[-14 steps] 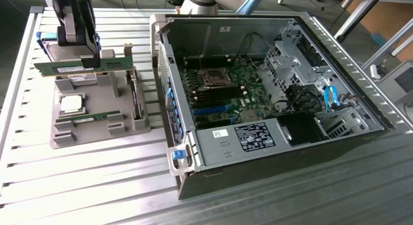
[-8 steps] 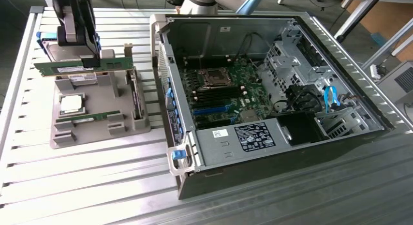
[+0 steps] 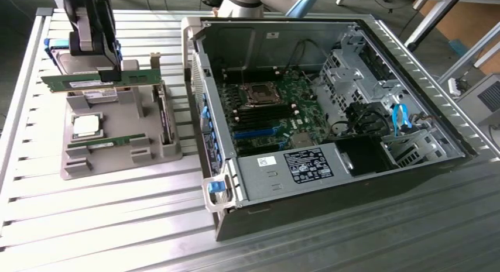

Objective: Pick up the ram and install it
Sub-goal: 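Pick up the ram and move it above insertion slot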

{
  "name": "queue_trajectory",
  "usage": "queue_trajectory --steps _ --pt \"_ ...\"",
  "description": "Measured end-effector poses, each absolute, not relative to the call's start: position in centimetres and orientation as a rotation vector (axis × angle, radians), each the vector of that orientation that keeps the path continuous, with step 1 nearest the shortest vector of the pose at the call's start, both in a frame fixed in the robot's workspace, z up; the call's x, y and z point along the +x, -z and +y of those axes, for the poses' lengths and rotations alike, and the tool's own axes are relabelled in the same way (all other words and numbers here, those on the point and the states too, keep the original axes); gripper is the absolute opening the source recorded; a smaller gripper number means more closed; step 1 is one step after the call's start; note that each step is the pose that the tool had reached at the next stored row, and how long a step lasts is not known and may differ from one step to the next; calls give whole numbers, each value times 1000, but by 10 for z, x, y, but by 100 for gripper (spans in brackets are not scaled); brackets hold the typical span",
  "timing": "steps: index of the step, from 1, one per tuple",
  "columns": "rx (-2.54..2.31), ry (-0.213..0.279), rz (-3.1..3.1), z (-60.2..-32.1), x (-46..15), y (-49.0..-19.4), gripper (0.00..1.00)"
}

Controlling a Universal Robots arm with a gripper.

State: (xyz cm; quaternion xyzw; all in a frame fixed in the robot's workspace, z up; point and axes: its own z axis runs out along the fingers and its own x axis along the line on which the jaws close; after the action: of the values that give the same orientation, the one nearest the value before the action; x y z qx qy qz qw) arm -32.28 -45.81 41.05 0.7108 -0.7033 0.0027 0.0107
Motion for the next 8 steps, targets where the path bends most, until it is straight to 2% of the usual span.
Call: queue_trajectory --steps 8 --pt "2215 -8 -2197 -458 -308 -410 13"
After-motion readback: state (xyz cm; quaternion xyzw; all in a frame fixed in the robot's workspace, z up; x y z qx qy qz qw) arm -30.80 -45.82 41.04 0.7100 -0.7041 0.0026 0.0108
